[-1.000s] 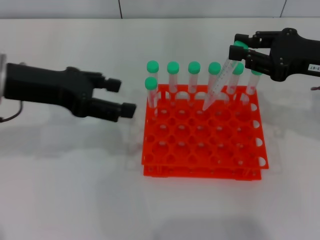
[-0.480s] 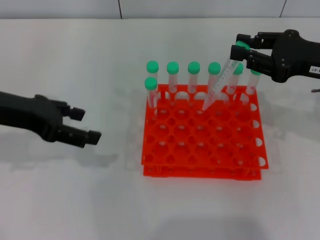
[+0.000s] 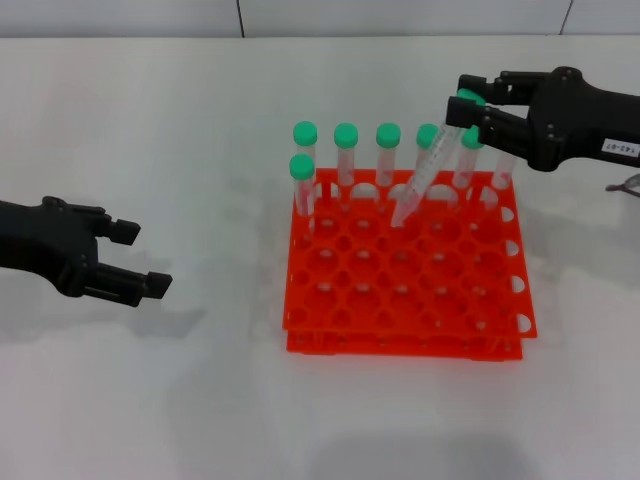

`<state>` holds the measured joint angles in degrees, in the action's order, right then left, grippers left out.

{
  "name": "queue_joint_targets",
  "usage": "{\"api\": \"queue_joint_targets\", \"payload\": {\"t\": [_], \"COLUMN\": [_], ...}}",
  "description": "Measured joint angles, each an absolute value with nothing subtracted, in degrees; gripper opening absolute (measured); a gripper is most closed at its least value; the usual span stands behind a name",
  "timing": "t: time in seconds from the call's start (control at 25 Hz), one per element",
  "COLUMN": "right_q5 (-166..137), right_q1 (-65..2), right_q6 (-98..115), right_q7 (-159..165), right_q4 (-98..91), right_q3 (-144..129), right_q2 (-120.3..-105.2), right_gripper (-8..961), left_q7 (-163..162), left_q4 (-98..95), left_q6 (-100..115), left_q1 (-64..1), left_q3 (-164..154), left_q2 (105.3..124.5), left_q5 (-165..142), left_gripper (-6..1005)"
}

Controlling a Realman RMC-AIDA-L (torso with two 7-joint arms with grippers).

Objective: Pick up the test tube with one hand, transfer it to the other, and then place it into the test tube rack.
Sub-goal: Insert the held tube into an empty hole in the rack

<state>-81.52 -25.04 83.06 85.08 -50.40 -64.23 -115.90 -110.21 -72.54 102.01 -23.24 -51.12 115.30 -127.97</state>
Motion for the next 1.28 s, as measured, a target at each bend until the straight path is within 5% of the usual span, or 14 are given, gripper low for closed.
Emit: {"api": "queue_joint_targets", "payload": {"t": [0.84, 1.28], "right_q5": [-73.5, -68.8], "right_q1": [-27.8, -28.8], "right_q6": [72.4, 62.3], "right_q7": [81.9, 76.5], "right_q4": [-50.6, -50.3], "right_q3": [-77.8, -85.1], "right_q2": [-115.97, -116.02], "right_gripper": [279, 279], "left_q7": [-100.4, -99.3], "left_q4": [-67.2, -65.6], "left_q6": [98.4, 97.5], "left_q1": [-22.5, -22.4], "left_q3": [-51.2, -51.1], "left_q2": [118.8, 118.85], "left_q5": [-127.7, -127.6], "left_gripper": [888, 888]}}
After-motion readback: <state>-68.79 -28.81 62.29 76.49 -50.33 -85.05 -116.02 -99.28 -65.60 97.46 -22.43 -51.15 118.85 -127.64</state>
